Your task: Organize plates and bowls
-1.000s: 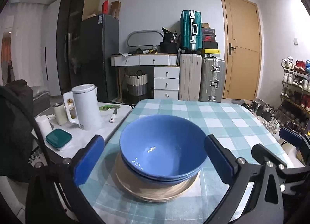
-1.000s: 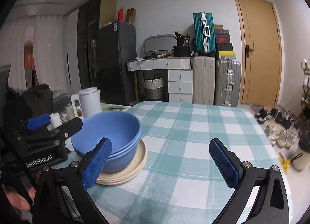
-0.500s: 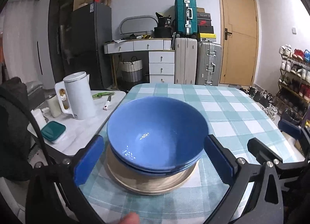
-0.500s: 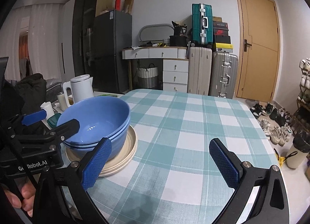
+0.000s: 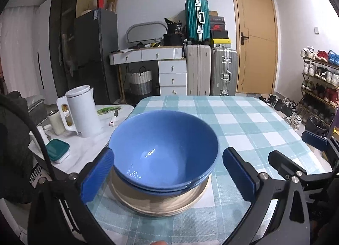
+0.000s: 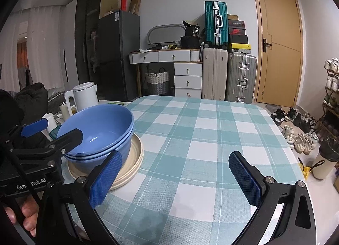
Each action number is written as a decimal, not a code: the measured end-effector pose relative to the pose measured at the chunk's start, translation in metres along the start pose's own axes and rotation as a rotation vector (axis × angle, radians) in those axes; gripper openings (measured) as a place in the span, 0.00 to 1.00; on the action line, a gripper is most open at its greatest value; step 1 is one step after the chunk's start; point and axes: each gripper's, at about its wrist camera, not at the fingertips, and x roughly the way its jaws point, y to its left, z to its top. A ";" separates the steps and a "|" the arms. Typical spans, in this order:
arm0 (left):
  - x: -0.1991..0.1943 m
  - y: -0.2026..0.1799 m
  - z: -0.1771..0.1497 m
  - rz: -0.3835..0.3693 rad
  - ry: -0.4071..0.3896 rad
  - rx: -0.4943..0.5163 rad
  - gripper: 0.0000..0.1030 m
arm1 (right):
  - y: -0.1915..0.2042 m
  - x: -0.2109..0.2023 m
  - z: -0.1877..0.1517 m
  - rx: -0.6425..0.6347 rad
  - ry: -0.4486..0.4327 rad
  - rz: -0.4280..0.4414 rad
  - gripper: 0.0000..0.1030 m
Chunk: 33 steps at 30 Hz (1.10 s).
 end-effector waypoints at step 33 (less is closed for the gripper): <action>0.008 0.006 -0.001 -0.001 0.038 -0.042 1.00 | 0.000 -0.003 0.000 -0.019 -0.008 -0.011 0.99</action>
